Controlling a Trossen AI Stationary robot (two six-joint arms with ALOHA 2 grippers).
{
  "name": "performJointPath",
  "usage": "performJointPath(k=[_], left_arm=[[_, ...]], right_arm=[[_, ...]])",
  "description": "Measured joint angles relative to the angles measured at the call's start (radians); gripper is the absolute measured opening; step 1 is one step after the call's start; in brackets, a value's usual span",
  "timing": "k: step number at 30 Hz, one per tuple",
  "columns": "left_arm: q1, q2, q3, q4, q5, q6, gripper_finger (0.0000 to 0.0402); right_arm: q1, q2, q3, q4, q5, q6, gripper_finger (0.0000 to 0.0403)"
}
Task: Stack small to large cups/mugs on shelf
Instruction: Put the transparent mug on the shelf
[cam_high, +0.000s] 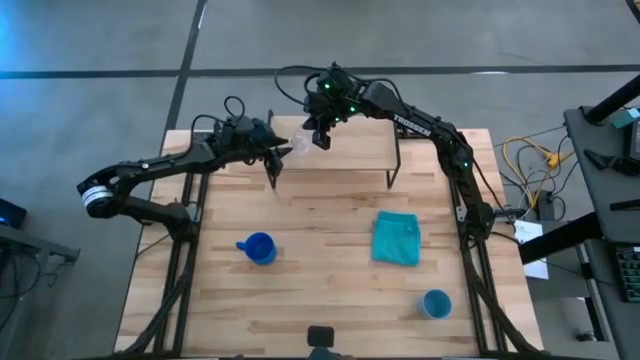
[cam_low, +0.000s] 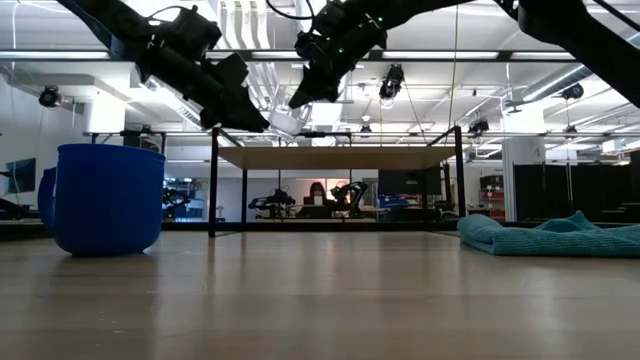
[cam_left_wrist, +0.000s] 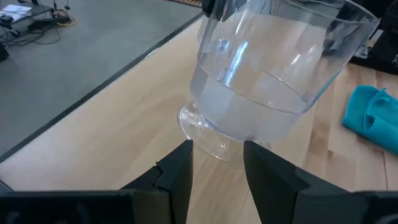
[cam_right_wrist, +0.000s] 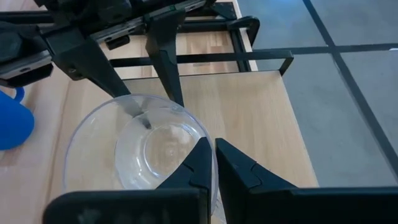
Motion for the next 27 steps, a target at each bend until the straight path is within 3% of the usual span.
performJointPath(k=[27], left_arm=[[0.002, 0.017, -0.003, -0.012, -0.013, 0.0, 0.0125]], right_arm=[[0.006, 0.0, -0.06, 0.125, -0.012, 0.022, 0.0009]])
